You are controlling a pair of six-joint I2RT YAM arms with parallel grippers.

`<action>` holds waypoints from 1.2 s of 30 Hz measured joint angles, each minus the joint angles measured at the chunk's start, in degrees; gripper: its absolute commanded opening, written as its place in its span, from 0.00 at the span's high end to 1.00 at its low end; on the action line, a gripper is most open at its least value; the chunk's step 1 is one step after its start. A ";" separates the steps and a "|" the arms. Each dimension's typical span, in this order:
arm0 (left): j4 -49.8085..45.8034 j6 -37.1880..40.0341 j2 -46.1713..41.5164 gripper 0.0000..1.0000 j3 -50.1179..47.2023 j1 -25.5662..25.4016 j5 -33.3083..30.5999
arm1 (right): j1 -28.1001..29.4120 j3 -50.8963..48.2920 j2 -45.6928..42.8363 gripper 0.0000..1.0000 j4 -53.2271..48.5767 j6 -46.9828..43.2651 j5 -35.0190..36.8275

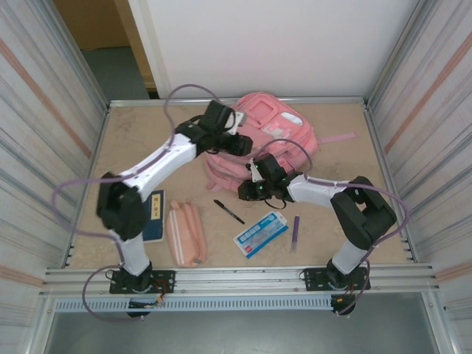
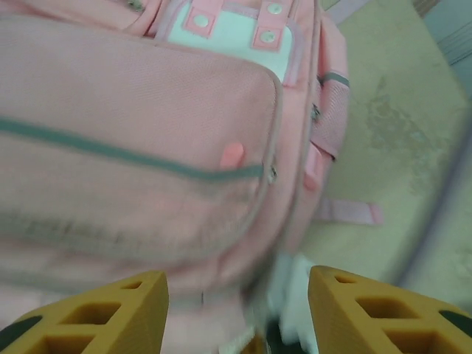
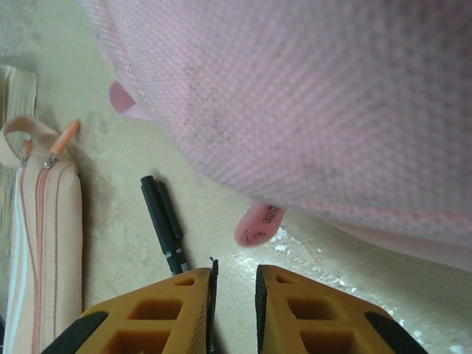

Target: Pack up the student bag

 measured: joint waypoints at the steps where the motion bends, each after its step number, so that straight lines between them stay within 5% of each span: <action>1: 0.35 -0.46 -3.15 0.46 -2.64 0.20 0.09 | 0.00 0.00 0.17 0.75 0.02 0.11 -0.24; 6: 5.20 -2.25 -17.51 0.46 -18.34 0.35 0.17 | 0.00 0.63 0.37 0.61 -0.92 0.15 -1.79; 14: 13.25 -5.79 -21.16 0.47 -35.89 -2.05 -0.66 | -0.42 0.63 -8.98 0.48 -6.58 -0.96 2.78; 19: 16.79 -7.15 -16.50 0.47 -36.00 -6.64 -2.54 | -3.04 0.63 -13.70 0.43 -9.70 1.33 7.78; 26: 19.19 -9.29 -7.67 0.47 -32.33 -9.99 -5.03 | -9.62 0.61 -12.17 0.42 -13.29 18.86 12.57; 36: 19.93 -9.94 -7.58 0.47 -31.74 -10.16 -7.74 | -5.60 3.50 -4.39 0.42 -8.66 35.87 13.25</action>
